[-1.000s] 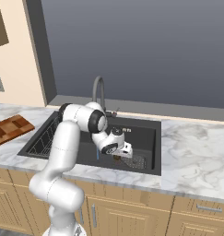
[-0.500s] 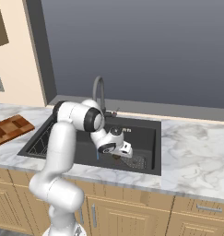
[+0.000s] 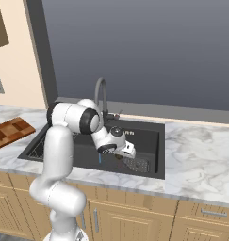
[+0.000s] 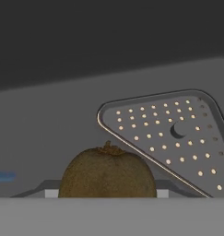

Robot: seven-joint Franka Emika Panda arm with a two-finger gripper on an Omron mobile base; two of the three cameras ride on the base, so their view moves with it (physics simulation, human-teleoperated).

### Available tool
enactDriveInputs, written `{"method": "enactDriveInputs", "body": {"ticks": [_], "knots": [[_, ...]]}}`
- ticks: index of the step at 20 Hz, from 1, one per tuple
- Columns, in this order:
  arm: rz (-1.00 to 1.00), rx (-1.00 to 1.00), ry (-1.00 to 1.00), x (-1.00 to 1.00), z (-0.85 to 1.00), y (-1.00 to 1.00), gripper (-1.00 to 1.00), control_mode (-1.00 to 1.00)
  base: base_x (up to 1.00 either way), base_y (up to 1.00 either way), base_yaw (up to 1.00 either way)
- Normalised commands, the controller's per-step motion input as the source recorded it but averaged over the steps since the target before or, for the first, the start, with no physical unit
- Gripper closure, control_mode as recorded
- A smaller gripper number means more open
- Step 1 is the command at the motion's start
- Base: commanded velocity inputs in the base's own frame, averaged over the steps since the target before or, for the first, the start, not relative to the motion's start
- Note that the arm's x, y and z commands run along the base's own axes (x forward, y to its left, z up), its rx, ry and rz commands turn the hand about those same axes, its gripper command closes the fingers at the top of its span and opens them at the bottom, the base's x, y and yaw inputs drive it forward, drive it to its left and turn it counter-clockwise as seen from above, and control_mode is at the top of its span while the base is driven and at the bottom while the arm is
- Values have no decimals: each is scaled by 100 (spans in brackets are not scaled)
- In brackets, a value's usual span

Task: Pick the kiwi from the sink and place it on the cutting board to airdry. Then turn off the sink faucet.

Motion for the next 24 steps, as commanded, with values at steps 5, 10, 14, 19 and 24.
{"method": "enactDriveInputs", "body": {"ticks": [5, 10, 14, 19, 24], "knots": [[-5, 0, 0, 0, 21, -11, 100, -100, 0, 0, 0], [-4, 0, 0, 0, 28, -11, 100, -100, 0, 0, 0], [-5, 0, 0, 0, 31, -13, 100, -100, 0, 0, 0], [-5, 0, 1, 0, 31, -10, 100, -100, 0, 0, 0], [-5, 0, 3, 0, 36, -7, 100, -100, 0, 0, 0]]}}
